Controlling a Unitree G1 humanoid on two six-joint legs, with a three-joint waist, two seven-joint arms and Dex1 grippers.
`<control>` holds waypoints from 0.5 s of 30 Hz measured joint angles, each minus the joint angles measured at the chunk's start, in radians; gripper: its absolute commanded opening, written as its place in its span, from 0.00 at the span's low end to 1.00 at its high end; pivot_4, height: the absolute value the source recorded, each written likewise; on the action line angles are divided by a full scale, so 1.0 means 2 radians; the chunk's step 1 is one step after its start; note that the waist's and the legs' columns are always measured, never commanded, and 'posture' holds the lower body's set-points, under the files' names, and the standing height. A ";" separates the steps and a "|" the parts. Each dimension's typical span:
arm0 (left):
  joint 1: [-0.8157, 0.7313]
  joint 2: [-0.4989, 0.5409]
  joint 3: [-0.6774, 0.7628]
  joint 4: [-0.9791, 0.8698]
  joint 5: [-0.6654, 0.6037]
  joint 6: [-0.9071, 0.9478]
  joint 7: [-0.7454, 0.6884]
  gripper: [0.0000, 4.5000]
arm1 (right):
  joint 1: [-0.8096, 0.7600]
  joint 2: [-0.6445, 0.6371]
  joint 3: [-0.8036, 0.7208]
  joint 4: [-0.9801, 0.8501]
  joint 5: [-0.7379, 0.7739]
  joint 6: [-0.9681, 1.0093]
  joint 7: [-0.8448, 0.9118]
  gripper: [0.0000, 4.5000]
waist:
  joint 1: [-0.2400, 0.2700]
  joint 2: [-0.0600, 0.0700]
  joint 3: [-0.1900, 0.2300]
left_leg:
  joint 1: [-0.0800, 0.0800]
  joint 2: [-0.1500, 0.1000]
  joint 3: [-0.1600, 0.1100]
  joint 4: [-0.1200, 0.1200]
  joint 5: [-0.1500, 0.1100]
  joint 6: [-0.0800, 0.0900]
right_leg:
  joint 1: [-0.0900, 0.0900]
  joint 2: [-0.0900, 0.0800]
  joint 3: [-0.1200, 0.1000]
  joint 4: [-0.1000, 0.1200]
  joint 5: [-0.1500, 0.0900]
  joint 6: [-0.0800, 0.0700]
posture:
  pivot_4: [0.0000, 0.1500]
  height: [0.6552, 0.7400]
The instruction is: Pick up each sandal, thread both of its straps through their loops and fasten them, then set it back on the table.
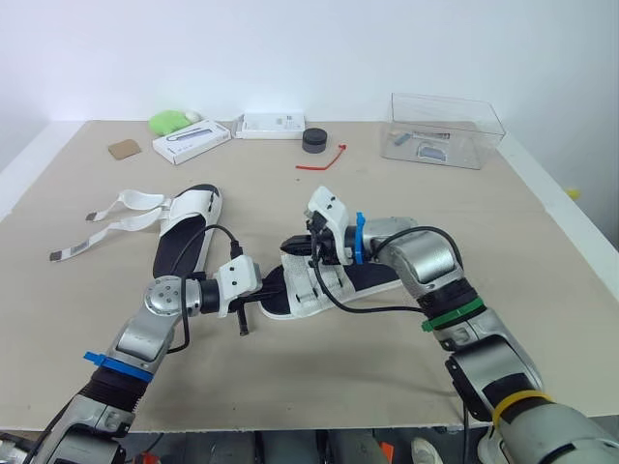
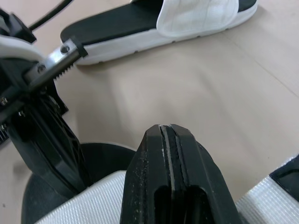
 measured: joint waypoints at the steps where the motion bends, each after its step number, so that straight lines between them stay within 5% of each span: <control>1: 0.001 0.000 0.000 -0.001 0.000 0.000 0.000 0.00 | -0.002 -0.001 0.003 0.002 -0.004 -0.003 0.005 0.01 | 0.000 0.000 0.000 | 0.000 0.000 0.000 0.000 0.000 0.000 | 0.000 0.000 0.000 0.000 0.000 0.000 | 1.00 1.00; 9: 0.004 0.000 0.001 -0.005 -0.001 0.001 0.003 0.00 | -0.006 -0.003 0.007 0.002 -0.027 -0.037 0.028 0.01 | 0.000 0.000 0.000 | 0.000 0.000 0.000 0.000 0.000 0.000 | 0.000 0.000 0.000 0.000 0.000 0.000 | 1.00 1.00; 15: 0.012 0.000 0.008 -0.022 -0.021 0.018 -0.002 0.06 | -0.060 -0.083 -0.067 0.037 -0.001 -0.106 0.111 0.52 | 0.001 0.000 0.000 | -0.001 -0.001 -0.001 -0.001 0.000 0.000 | 0.000 -0.001 -0.001 -0.001 0.000 0.000 | 1.00 1.00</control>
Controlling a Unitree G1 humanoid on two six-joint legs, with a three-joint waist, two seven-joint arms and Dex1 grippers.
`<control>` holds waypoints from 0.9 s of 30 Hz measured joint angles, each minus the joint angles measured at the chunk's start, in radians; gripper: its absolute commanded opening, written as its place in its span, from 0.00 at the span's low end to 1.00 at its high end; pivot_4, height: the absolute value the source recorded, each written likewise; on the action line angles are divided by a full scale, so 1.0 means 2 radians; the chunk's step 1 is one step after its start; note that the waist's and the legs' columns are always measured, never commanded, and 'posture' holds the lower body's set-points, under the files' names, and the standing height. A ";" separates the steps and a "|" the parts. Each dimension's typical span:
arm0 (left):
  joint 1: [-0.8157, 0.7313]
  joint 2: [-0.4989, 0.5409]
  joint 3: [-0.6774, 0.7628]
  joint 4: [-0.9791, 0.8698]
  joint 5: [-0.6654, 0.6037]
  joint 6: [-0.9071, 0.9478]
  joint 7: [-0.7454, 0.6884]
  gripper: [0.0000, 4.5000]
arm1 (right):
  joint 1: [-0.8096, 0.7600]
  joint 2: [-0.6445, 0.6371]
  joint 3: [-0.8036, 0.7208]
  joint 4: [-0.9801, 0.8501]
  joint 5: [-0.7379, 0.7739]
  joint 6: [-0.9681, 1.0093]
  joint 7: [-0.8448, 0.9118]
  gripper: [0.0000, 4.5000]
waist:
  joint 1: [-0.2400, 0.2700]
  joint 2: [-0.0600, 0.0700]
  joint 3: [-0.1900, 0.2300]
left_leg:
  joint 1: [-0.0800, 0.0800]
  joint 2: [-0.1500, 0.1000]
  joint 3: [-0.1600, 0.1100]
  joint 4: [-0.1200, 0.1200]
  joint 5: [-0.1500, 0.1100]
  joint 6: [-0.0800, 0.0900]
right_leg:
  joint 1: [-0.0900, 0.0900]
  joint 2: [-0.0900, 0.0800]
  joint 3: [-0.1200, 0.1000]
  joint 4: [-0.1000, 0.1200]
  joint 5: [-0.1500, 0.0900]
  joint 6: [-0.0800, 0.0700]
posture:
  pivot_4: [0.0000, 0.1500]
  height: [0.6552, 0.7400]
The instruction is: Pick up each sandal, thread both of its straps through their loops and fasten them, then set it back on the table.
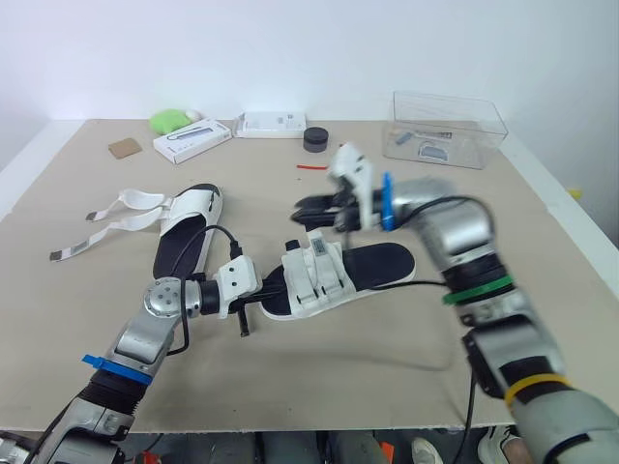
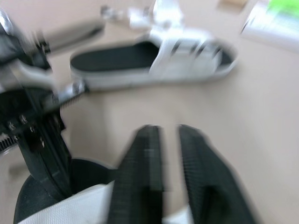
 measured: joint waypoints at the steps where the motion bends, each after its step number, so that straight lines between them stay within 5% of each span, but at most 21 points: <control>1: 0.005 0.003 0.005 -0.010 -0.015 0.009 -0.007 0.12 | 0.003 -0.039 -0.005 0.043 -0.011 -0.055 0.030 0.62 | 0.000 0.000 0.000 | 0.000 0.000 0.000 0.000 0.000 0.000 | 0.000 -0.001 0.000 0.000 0.000 0.000 | 1.00 1.00; 3: 0.010 0.009 0.014 -0.023 -0.028 0.014 -0.013 0.21 | 0.019 -0.074 -0.009 0.092 -0.025 -0.103 0.059 0.74 | 0.000 0.000 0.000 | 0.000 -0.001 0.000 -0.001 -0.001 0.001 | 0.000 -0.001 0.000 -0.001 0.000 0.000 | 1.00 1.00; 6: 0.012 0.016 0.039 -0.043 -0.067 0.042 -0.021 0.51 | 0.050 -0.079 -0.004 0.179 -0.048 -0.193 0.110 1.00 | -0.010 0.000 0.001 | 0.000 0.000 0.002 -0.002 -0.002 0.003 | -0.001 -0.001 0.002 -0.002 -0.001 0.000 | 1.00 1.00; 11: 0.012 0.048 0.097 -0.103 -0.159 0.114 -0.034 1.00 | 0.040 -0.030 0.001 0.253 -0.057 -0.266 0.153 1.00 | -0.020 0.001 0.002 | 0.001 0.002 0.002 -0.002 -0.002 0.002 | -0.001 0.001 0.003 0.000 -0.001 -0.001 | 1.00 1.00; 17: 0.071 0.108 0.150 -0.143 -0.182 0.128 -0.058 1.00 | 0.011 0.028 -0.002 0.277 -0.059 -0.299 0.173 1.00 | -0.019 0.001 0.003 | 0.002 0.003 0.000 -0.002 -0.002 -0.001 | -0.001 0.001 0.002 0.001 -0.002 -0.003 | 1.00 1.00; 25: 0.107 0.118 0.171 -0.175 -0.184 0.128 -0.062 1.00 | 0.005 0.079 0.001 0.303 -0.070 -0.314 0.181 1.00 | -0.013 0.001 0.003 | 0.001 0.003 0.000 -0.002 -0.002 -0.004 | -0.001 0.000 0.001 0.001 -0.002 -0.003 | 1.00 1.00; 27: 0.118 0.118 0.176 -0.184 -0.184 0.126 -0.059 1.00 | 0.005 0.088 0.001 0.314 -0.071 -0.309 0.181 0.88 | -0.013 0.001 0.003 | 0.001 0.003 0.000 -0.002 -0.002 -0.005 | -0.001 0.000 0.001 0.001 -0.002 -0.003 | 1.00 1.00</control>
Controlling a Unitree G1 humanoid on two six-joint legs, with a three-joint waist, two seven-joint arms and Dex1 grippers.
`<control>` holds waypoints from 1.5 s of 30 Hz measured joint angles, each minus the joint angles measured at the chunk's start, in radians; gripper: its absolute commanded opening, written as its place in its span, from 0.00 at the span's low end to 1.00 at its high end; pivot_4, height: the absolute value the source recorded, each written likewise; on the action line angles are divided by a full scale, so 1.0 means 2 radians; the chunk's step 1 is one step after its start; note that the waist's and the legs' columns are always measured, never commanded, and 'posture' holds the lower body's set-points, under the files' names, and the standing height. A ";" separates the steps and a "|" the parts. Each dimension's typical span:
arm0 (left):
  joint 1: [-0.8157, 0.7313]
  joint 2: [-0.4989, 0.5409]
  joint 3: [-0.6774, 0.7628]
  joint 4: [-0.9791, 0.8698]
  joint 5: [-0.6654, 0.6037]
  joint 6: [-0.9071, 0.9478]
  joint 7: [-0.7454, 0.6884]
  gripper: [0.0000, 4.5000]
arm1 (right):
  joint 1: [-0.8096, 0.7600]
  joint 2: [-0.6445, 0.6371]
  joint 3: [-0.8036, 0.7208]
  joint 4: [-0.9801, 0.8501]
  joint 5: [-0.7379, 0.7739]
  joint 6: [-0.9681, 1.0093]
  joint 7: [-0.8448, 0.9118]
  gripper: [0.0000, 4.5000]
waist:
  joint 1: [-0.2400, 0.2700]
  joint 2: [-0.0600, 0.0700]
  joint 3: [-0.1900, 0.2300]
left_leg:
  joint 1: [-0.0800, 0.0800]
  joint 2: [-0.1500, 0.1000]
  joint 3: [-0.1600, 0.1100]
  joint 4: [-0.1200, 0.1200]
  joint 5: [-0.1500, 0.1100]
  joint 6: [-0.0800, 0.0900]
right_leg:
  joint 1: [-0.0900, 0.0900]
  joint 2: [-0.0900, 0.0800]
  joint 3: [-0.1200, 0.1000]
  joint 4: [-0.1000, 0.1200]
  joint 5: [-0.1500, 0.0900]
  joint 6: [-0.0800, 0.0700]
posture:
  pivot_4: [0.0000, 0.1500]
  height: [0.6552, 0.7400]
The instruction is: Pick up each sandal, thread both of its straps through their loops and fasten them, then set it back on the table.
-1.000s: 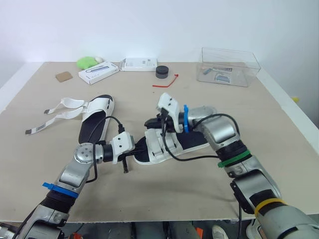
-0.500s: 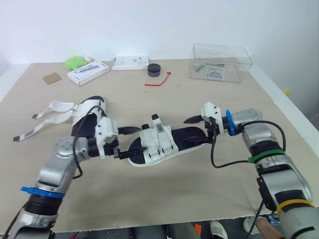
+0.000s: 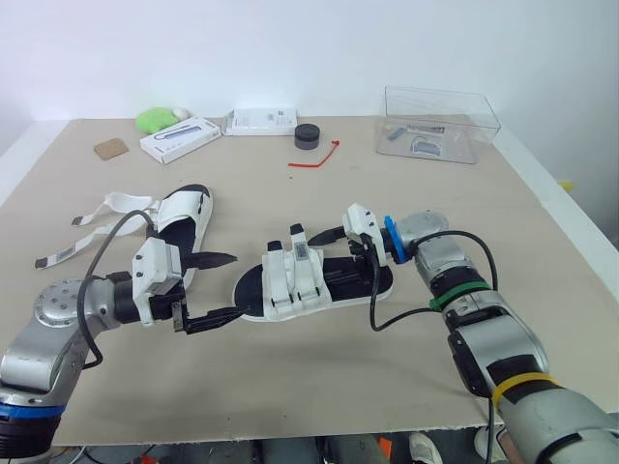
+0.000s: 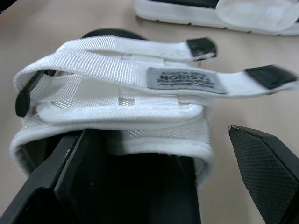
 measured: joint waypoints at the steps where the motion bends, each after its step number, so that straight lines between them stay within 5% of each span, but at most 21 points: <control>1: 0.003 0.000 0.001 -0.001 0.000 -0.001 0.003 1.00 | 0.000 0.002 0.000 0.003 0.000 0.004 0.000 0.85 | 0.000 0.000 0.000 | 0.000 0.000 0.000 0.000 0.000 0.000 | 0.000 0.000 0.000 0.000 0.000 0.000 | 1.00 1.00; 4: 0.020 0.000 0.002 -0.015 0.007 -0.008 0.010 1.00 | -0.003 0.005 -0.004 0.009 -0.001 0.026 -0.001 0.49 | 0.000 0.000 0.000 | 0.000 0.000 0.000 0.000 0.000 0.000 | 0.000 0.000 0.000 0.000 0.000 0.000 | 1.00 1.00; 10: 0.024 -0.001 0.001 -0.015 0.016 -0.015 0.022 1.00 | 0.001 0.004 -0.017 -0.003 0.002 0.060 -0.001 0.02 | 0.000 0.000 0.000 | 0.000 0.000 0.000 0.000 0.000 -0.001 | 0.000 0.000 0.000 0.000 0.000 0.000 | 1.00 1.00; 19: -0.019 -0.006 -0.017 0.008 0.020 -0.015 0.026 1.00 | 0.054 -0.018 -0.088 -0.134 0.046 0.208 -0.100 0.02 | 0.001 0.000 0.000 | -0.001 0.000 -0.001 0.000 0.000 -0.001 | 0.000 0.000 -0.001 0.001 0.000 0.000 | 1.00 1.00; 25: -0.058 -0.031 -0.043 0.036 0.029 -0.019 0.027 1.00 | 0.107 -0.030 -0.218 -0.315 0.089 0.372 -0.344 0.02 | 0.003 0.000 0.000 | -0.001 0.000 -0.001 0.000 0.000 -0.001 | 0.000 0.000 -0.001 0.000 0.000 0.000 | 1.00 1.00; 33: -0.086 -0.066 -0.068 0.057 0.050 -0.028 0.046 1.00 | 0.223 0.089 -0.308 -0.515 0.014 0.489 -0.722 0.02 | 0.000 0.000 0.000 | -0.007 0.000 0.000 0.000 0.001 -0.003 | -0.008 0.001 0.002 0.003 0.000 0.001 | 1.00 1.00; 43: -0.082 -0.081 -0.091 0.055 0.061 -0.028 0.051 1.00 | 0.220 0.110 -0.331 -0.521 0.000 0.490 -0.836 0.02 | -0.001 0.000 0.000 | -0.007 0.000 0.000 0.000 0.002 -0.003 | -0.008 0.005 0.005 0.003 0.000 0.001 | 1.00 1.00; 44: -0.082 -0.081 -0.092 0.055 0.062 -0.028 0.051 1.00 | 0.220 0.112 -0.332 -0.520 0.003 0.486 -0.839 0.17 | -0.001 0.000 0.000 | -0.007 0.000 0.000 0.000 0.002 -0.003 | -0.008 0.005 0.005 0.003 0.000 0.001 | 1.00 1.00; 45: -0.082 -0.081 -0.092 0.055 0.064 -0.029 0.051 1.00 | 0.220 0.117 -0.333 -0.520 0.008 0.483 -0.839 0.19 | -0.002 0.000 0.000 | -0.007 0.000 0.000 0.000 0.002 -0.003 | -0.008 0.006 0.006 0.003 0.000 0.001 | 1.00 1.00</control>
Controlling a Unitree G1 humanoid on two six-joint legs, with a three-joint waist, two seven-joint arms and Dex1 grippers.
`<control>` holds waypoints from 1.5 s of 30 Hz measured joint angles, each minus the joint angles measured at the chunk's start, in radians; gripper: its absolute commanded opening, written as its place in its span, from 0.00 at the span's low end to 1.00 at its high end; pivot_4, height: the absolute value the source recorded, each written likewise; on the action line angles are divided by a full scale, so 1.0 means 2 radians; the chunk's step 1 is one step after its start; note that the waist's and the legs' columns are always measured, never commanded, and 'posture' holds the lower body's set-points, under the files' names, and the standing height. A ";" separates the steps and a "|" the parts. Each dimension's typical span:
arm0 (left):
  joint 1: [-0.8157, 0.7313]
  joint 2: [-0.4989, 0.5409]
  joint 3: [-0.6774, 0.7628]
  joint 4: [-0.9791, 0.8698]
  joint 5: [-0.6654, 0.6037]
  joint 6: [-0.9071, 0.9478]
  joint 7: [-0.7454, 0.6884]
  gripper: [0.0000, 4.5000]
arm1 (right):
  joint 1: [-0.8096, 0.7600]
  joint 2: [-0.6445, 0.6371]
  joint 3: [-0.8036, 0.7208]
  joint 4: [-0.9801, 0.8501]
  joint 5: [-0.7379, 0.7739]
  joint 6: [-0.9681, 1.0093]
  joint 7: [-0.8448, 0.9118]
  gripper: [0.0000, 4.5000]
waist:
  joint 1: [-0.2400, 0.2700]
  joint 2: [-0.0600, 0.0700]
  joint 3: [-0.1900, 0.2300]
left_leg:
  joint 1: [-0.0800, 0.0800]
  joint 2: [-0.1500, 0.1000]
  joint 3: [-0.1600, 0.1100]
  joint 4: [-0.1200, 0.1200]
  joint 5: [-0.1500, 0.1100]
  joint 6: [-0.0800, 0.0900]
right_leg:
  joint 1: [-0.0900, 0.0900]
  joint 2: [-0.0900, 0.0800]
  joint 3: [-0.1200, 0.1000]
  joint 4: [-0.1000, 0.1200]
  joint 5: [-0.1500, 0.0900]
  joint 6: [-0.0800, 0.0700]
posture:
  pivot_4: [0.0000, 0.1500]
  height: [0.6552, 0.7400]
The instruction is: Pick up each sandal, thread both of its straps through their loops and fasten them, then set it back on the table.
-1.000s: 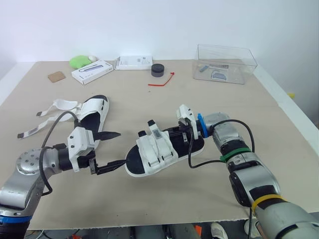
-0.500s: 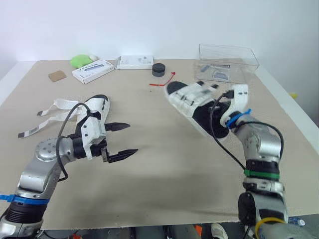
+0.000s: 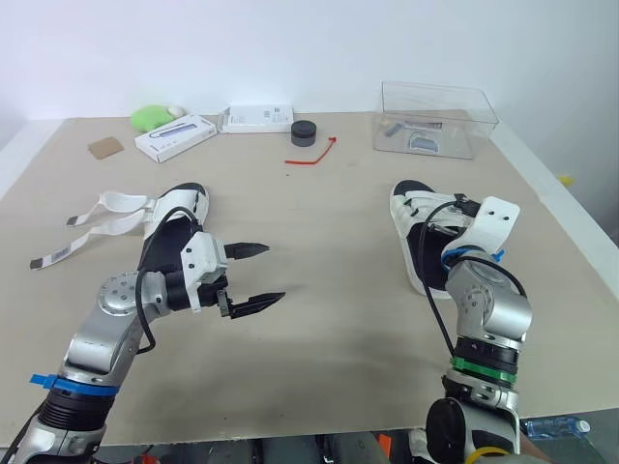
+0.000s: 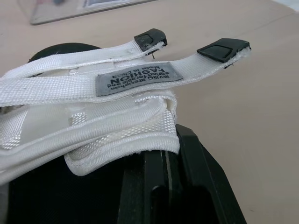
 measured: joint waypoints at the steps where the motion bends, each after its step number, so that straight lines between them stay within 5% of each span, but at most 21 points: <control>1: 0.000 -0.001 0.000 0.000 0.001 -0.003 0.000 1.00 | 0.000 0.002 0.001 -0.001 0.006 -0.002 0.002 0.27 | 0.000 0.000 0.000 | 0.000 0.000 0.000 0.000 0.000 0.000 | 0.000 0.000 0.000 0.000 0.000 0.000 | 1.00 1.00; 5: 0.006 -0.002 0.000 -0.001 0.002 -0.006 0.001 1.00 | 0.010 0.002 0.014 -0.013 0.018 0.003 0.022 0.46 | 0.000 0.000 0.000 | 0.000 0.000 0.000 0.000 0.000 0.000 | 0.000 0.000 0.000 0.000 0.000 0.000 | 1.00 1.00; 6: 0.007 -0.003 0.000 -0.001 0.002 -0.007 0.001 1.00 | 0.018 -0.004 0.026 -0.026 0.027 0.014 0.038 0.62 | 0.000 0.000 0.000 | 0.000 0.000 0.000 0.000 0.000 0.000 | 0.000 0.000 0.000 0.000 0.000 0.000 | 1.00 1.00; 11: 0.015 -0.006 0.000 -0.005 -0.013 -0.002 -0.003 1.00 | 0.053 -0.071 0.068 -0.068 0.056 0.056 0.121 0.99 | 0.001 0.000 0.000 | 0.000 0.000 0.000 0.000 0.000 0.001 | 0.000 0.000 0.000 -0.001 0.000 0.000 | 1.00 1.00; 16: 0.017 0.008 0.004 -0.003 -0.016 -0.005 -0.015 1.00 | 0.171 -0.253 0.125 -0.133 0.089 0.007 0.336 0.99 | 0.006 0.000 0.000 | 0.000 -0.001 -0.001 0.001 -0.002 0.003 | 0.002 0.000 -0.002 -0.002 -0.001 0.002 | 1.00 1.00; 22: 0.016 0.009 0.005 0.000 -0.015 -0.008 -0.014 1.00 | 0.213 -0.331 0.148 -0.133 0.120 -0.143 0.542 0.99 | 0.001 -0.001 0.000 | 0.003 0.000 0.000 0.002 -0.002 0.003 | 0.005 0.001 -0.002 -0.002 -0.001 0.002 | 1.00 1.00; 30: 0.018 -0.003 0.025 0.002 0.007 0.002 0.062 1.00 | 0.029 -0.255 0.201 -0.064 0.216 -0.173 0.669 0.99 | 0.002 -0.003 0.001 | 0.010 0.001 -0.001 0.002 0.000 0.005 | 0.010 0.003 0.000 -0.002 0.001 0.004 | 1.00 1.00; 45: 0.019 -0.158 0.072 -0.090 0.128 0.202 0.451 1.00 | -0.081 -0.156 0.278 0.160 0.135 -0.328 0.733 0.99 | 0.013 -0.004 0.001 | 0.007 0.000 -0.001 0.002 -0.002 0.003 | 0.009 -0.004 -0.003 -0.003 0.003 0.001 | 1.00 1.00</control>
